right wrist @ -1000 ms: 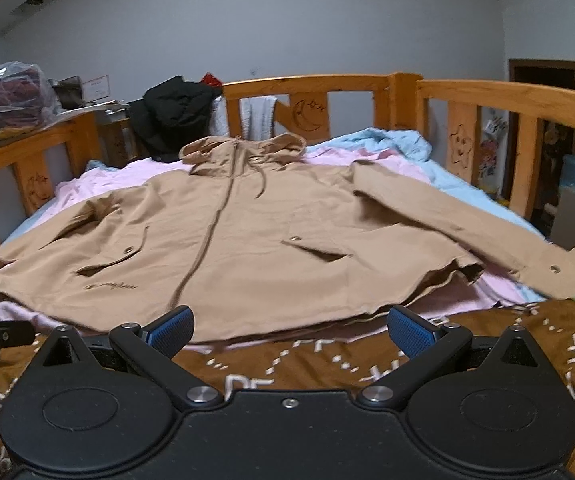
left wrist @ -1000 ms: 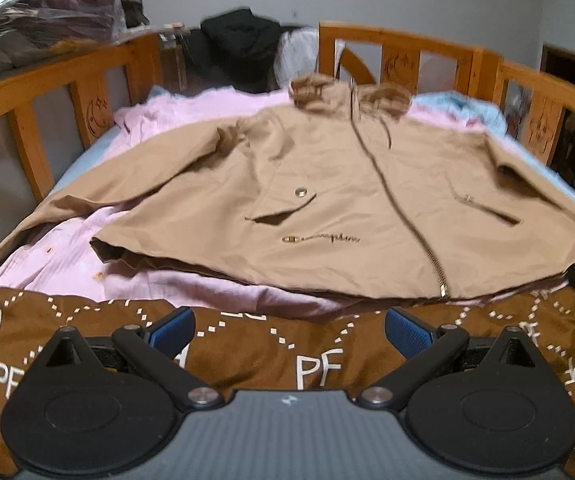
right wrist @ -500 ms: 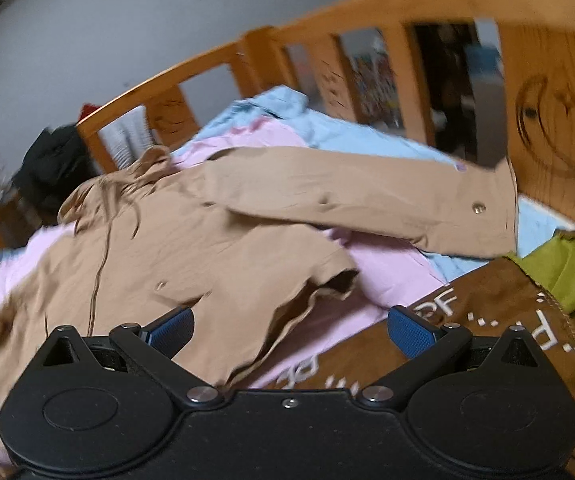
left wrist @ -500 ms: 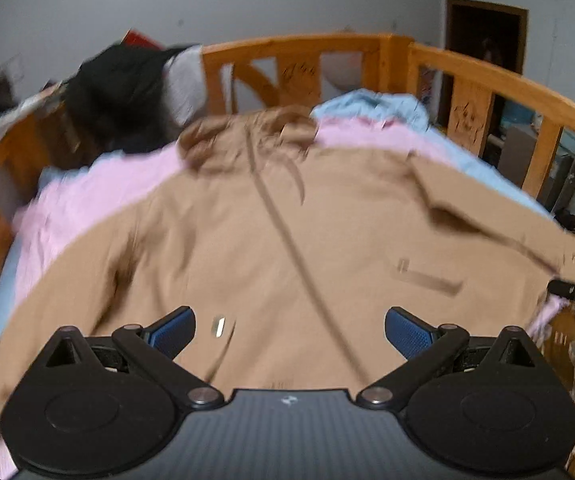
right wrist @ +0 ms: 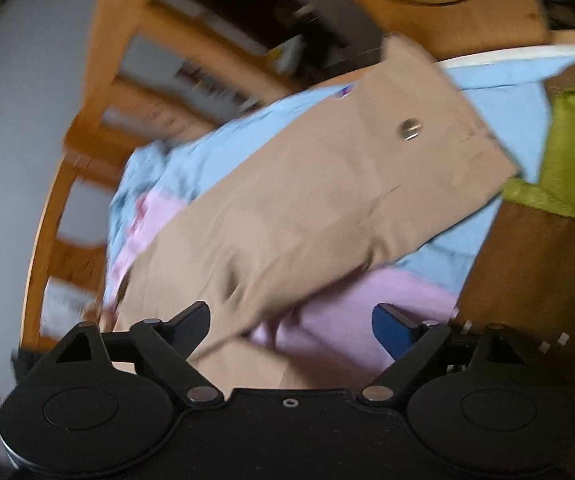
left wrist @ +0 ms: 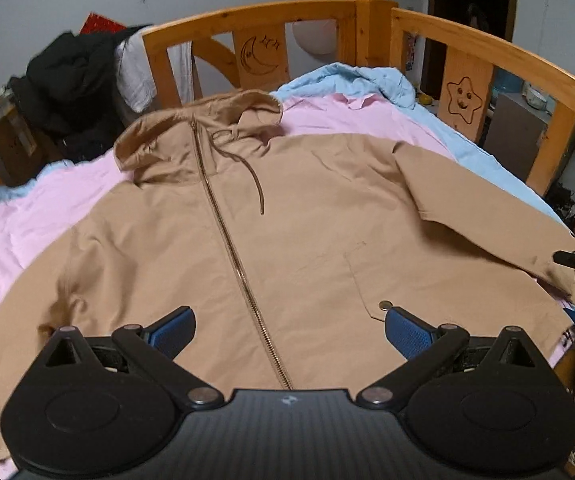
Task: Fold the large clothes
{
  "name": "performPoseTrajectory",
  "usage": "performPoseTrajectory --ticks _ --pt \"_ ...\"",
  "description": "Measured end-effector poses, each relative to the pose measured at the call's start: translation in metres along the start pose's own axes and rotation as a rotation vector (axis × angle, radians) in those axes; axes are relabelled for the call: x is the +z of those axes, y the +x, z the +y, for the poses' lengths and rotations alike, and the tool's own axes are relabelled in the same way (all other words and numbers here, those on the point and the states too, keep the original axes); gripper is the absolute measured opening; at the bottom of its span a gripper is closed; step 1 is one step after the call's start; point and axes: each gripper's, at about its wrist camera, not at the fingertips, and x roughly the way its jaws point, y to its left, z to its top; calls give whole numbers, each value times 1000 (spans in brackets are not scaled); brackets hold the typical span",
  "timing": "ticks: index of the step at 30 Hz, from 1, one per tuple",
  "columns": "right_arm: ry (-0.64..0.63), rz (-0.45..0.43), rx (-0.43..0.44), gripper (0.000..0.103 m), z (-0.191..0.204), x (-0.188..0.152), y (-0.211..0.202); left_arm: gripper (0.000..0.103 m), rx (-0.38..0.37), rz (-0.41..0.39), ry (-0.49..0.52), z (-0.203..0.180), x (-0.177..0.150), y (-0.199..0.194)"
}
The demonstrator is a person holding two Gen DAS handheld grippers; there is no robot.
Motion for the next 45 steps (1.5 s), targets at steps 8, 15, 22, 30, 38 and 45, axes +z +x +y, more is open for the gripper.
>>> performPoseTrajectory --ticks 8,15,22,30,38,45 --pt "121 -213 -138 26 -2 3 -3 103 -109 34 -116 45 -4 19" --pt "-274 -407 -163 4 80 19 -35 103 -220 -45 -208 100 12 11" --pt "-872 -601 -15 3 246 13 -56 103 -254 -120 -306 162 16 2" --pt "-1607 -573 446 2 344 -121 -46 102 -385 -236 -508 240 -1 -16" --pt "-2044 -273 666 1 236 -243 -13 102 -309 -168 -652 257 -36 -6" --pt "-2247 -88 744 2 137 -278 9 102 -227 -43 -695 237 -61 31"
